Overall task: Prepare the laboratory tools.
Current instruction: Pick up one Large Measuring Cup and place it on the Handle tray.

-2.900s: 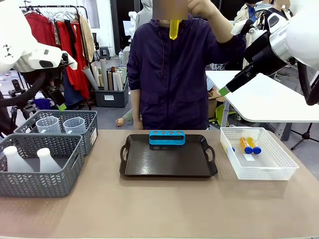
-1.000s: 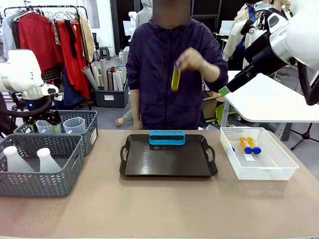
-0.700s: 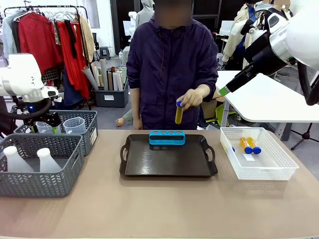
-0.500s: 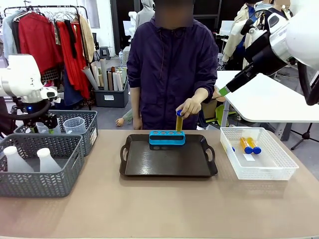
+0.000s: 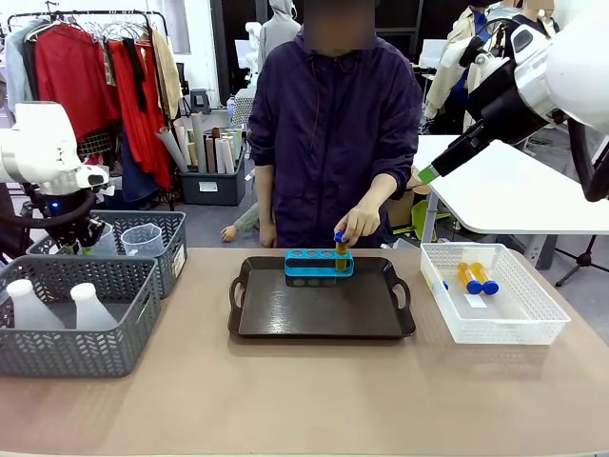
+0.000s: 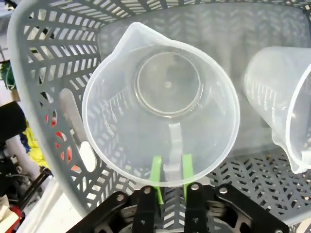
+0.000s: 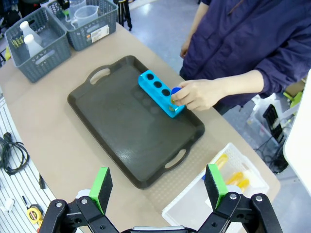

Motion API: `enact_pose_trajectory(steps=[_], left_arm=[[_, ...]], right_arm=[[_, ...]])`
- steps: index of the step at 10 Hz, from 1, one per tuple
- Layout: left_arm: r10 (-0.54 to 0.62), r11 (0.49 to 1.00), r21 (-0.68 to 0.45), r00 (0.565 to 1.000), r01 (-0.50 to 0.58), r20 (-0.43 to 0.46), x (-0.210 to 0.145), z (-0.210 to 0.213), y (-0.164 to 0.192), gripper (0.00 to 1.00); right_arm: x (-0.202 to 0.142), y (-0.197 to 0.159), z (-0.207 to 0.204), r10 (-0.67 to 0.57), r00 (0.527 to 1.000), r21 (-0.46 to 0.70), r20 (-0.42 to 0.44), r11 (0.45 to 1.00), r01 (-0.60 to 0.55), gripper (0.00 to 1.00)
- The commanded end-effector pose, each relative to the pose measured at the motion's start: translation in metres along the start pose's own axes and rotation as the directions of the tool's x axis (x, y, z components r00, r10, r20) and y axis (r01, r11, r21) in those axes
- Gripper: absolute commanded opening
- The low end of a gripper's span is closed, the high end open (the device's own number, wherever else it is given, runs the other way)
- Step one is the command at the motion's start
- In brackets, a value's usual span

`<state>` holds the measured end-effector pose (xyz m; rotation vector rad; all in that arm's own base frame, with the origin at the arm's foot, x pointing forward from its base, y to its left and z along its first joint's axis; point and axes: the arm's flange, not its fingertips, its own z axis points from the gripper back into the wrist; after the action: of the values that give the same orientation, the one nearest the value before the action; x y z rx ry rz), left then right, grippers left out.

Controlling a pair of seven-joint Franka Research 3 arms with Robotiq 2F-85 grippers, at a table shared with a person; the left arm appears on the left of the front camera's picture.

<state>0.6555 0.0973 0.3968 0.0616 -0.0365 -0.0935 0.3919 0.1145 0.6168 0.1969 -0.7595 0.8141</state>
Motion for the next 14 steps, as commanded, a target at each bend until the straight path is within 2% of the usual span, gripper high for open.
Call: enact_pose_trajectory(steps=[1,5,9,12,14], left_arm=[[-0.004,1.000,0.020,1.000,0.004,0.007,-0.013,0.013,-0.005,0.00],[-0.074,0.997,0.002,0.994,0.074,0.077,-0.029,0.078,-0.016,0.00],[-0.251,0.968,0.039,0.958,0.248,0.139,-0.059,0.196,-0.052,0.00],[-0.391,0.920,0.074,0.895,0.384,0.215,-0.089,0.273,-0.089,0.00],[-0.521,0.849,0.061,0.816,0.524,0.249,-0.104,0.307,-0.113,0.00]], right_arm=[[0.000,0.000,0.000,0.003,1.000,0.009,0.005,1.000,-0.003,1.00],[0.000,0.000,0.000,0.003,1.000,0.009,0.005,1.000,-0.003,1.00],[0.000,0.000,0.000,0.003,1.000,0.009,0.005,1.000,-0.003,1.00],[0.000,0.000,0.000,0.003,1.000,0.009,0.005,1.000,-0.003,1.00],[0.000,0.000,0.000,0.003,1.000,0.009,0.005,1.000,-0.003,1.00]])
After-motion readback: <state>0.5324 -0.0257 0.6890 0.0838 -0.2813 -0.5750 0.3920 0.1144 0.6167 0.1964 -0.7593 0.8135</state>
